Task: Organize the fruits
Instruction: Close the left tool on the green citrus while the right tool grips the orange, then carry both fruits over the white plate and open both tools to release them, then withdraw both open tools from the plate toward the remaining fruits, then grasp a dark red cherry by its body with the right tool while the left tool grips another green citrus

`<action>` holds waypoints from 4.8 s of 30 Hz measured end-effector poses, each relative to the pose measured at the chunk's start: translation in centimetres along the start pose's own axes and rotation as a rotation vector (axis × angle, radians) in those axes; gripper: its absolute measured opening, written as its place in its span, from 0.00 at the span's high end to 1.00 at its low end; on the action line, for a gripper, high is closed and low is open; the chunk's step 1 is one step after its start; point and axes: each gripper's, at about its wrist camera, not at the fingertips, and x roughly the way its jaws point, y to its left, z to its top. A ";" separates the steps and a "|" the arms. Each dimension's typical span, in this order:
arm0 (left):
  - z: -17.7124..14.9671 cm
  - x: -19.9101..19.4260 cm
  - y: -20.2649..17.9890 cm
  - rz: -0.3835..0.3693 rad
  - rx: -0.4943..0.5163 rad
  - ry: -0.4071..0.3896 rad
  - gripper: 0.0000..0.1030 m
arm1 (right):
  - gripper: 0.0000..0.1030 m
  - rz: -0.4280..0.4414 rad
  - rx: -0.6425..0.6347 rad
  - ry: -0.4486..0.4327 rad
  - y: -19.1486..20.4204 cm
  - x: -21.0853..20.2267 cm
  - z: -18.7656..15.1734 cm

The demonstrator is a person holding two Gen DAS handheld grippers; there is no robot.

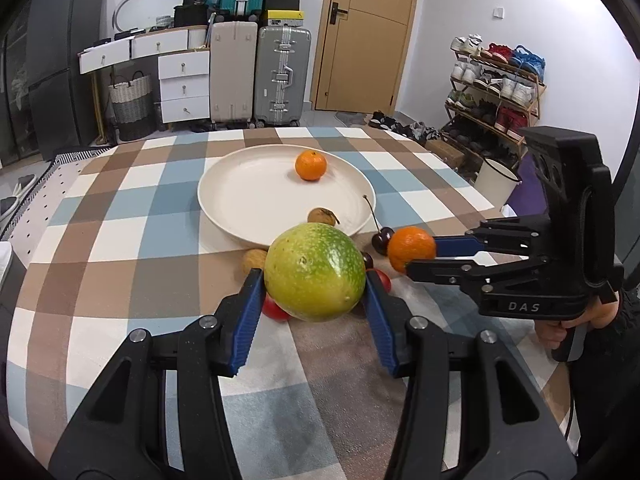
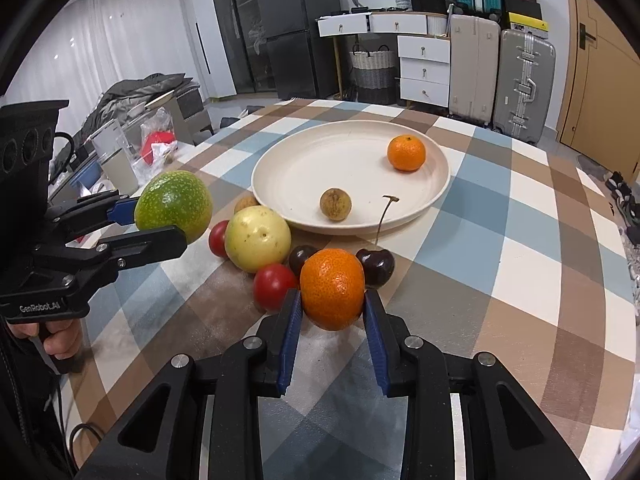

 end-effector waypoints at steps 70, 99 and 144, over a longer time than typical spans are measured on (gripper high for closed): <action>7.1 12.5 5.8 0.120 0.005 0.026 0.54 | 0.69 -0.086 0.231 -0.074 -4.6 5.6 7.7; 5.5 5.4 6.8 0.117 -0.069 -0.039 0.01 | 0.01 -0.111 0.200 -0.133 -4.1 0.8 4.5; 1.8 6.1 2.1 0.001 0.054 0.084 0.01 | 0.30 -0.154 0.102 0.064 -2.9 4.4 1.7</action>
